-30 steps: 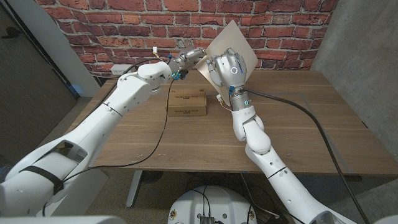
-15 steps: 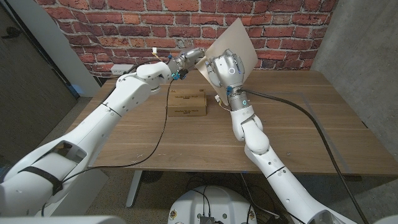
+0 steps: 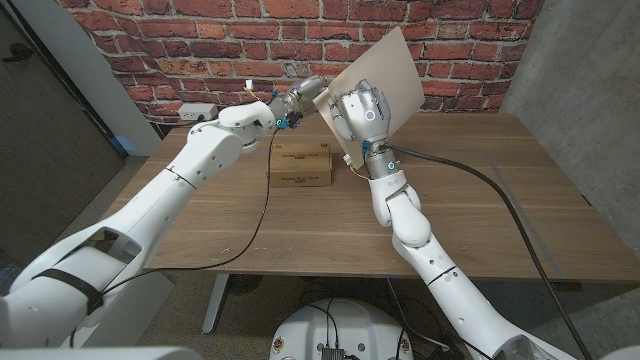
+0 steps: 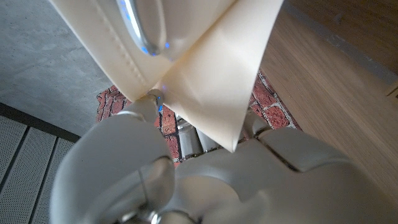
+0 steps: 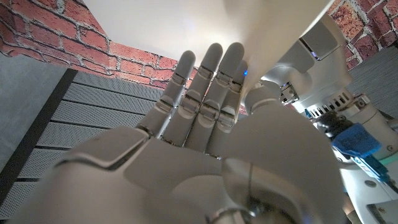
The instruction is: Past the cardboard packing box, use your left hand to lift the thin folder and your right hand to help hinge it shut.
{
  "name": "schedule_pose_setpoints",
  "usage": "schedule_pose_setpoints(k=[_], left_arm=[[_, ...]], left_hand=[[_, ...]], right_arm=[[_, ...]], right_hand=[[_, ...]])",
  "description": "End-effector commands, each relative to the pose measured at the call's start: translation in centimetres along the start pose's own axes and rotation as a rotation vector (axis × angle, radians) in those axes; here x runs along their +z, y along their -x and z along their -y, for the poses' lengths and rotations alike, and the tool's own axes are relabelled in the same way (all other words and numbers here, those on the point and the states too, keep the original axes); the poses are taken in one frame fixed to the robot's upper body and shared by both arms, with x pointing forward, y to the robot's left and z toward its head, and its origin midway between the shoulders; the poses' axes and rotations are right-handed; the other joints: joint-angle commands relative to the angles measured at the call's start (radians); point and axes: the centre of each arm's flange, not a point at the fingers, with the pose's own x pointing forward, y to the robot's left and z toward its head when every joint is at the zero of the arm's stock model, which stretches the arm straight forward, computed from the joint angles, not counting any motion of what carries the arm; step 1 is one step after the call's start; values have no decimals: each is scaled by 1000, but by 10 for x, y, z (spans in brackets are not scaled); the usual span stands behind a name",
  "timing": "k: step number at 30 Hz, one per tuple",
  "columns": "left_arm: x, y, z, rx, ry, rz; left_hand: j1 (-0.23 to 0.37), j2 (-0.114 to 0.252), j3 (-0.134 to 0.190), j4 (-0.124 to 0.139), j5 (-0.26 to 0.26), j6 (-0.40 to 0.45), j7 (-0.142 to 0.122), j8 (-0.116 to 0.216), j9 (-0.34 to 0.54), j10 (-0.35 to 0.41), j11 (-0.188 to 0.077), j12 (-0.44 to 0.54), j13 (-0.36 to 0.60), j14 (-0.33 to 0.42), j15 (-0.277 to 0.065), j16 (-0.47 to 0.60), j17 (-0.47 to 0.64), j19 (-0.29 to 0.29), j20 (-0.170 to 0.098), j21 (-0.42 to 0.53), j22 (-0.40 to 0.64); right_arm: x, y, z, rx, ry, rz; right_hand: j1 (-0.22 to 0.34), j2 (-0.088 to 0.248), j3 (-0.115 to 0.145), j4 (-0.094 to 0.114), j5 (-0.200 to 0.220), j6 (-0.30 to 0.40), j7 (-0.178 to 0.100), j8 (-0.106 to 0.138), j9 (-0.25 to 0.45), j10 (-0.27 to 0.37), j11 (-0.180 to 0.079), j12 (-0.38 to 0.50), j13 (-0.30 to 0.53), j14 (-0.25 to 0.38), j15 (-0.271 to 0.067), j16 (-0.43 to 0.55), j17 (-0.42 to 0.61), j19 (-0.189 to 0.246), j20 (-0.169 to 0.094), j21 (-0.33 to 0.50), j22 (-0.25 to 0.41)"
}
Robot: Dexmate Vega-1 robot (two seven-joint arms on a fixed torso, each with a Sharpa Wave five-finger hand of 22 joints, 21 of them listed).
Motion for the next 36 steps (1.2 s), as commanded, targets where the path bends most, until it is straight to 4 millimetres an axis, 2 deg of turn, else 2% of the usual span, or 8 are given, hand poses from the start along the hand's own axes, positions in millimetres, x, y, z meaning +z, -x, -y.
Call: schedule_pose_setpoints(k=[1,11,14,16,20,28,31,36], left_arm=[[-3,-1,-1,-7,34,11],[0,-2,-6,21,-32,-9],[2,-1,-7,51,-84,-24],[5,-1,-8,66,-123,-35],[8,-1,-8,88,-171,-45],[8,2,-10,182,-163,-32],[6,2,-11,203,-127,-24],[5,1,-11,214,-115,-27]], left_hand=[[-110,-88,-59,49,10,16,20,-1,-18,17,17,-25,-29,8,22,5,-11,31,-51,-21,1],[-150,-187,-126,38,22,7,37,0,-21,18,28,-41,-48,1,38,-3,-17,45,-39,-45,2],[-69,-200,-180,-57,29,2,29,11,-18,22,17,-47,-59,16,25,-4,-23,58,-36,-60,3],[-21,-203,-264,-147,34,-10,3,25,-8,18,0,-52,-64,27,9,-4,-23,78,-41,-78,2],[43,-184,-319,-218,49,-40,-13,45,23,1,-17,-55,-62,33,-10,-5,-21,92,-46,-94,4],[157,-144,-319,-227,49,19,-33,125,81,67,-43,-32,-56,111,-37,17,-16,153,-87,-89,8],[242,-80,-272,-224,42,55,-25,166,107,105,-46,-28,-55,143,-40,22,-14,176,-91,-81,10],[364,-10,-176,-231,99,67,-5,164,75,126,-40,-37,-55,164,-37,13,-16,173,-94,-98,0]], right_arm=[[1,-2,-3,-7,5,6],[2,-3,-5,-28,5,25],[3,-4,-5,-46,5,35],[5,-4,-5,-60,7,44],[6,-5,-7,-90,12,57],[9,0,-10,-191,39,90],[9,1,-12,-211,33,90],[5,2,-18,-228,28,88]], right_hand=[[13,2,2,0,7,10,-11,-2,3,2,-3,-5,2,-4,-55,-5,3,-6,-95,9,-2],[15,2,1,-1,7,12,-10,-3,3,3,-5,-5,3,-2,-56,-5,4,-7,-98,15,-6],[16,1,1,-2,7,14,-10,-3,3,6,-6,-4,3,0,-56,-4,5,-7,-99,18,-8],[17,0,0,-2,7,14,-10,-4,3,7,-4,-5,2,0,-56,-5,6,-8,-100,19,-9],[18,0,0,-2,7,16,-10,-3,3,9,-4,-5,2,1,-56,-5,6,-8,-101,21,-10],[20,-3,-2,-4,7,23,-10,-3,3,13,-8,-6,1,4,-57,-4,8,-10,-107,27,-15],[21,-5,-3,-4,7,24,-9,-3,3,15,-8,-6,-1,4,-57,-5,9,-11,-110,29,-17],[22,-8,-5,-5,8,27,-13,-4,3,15,-11,-9,-3,6,-57,-5,10,-14,-114,34,-21]])
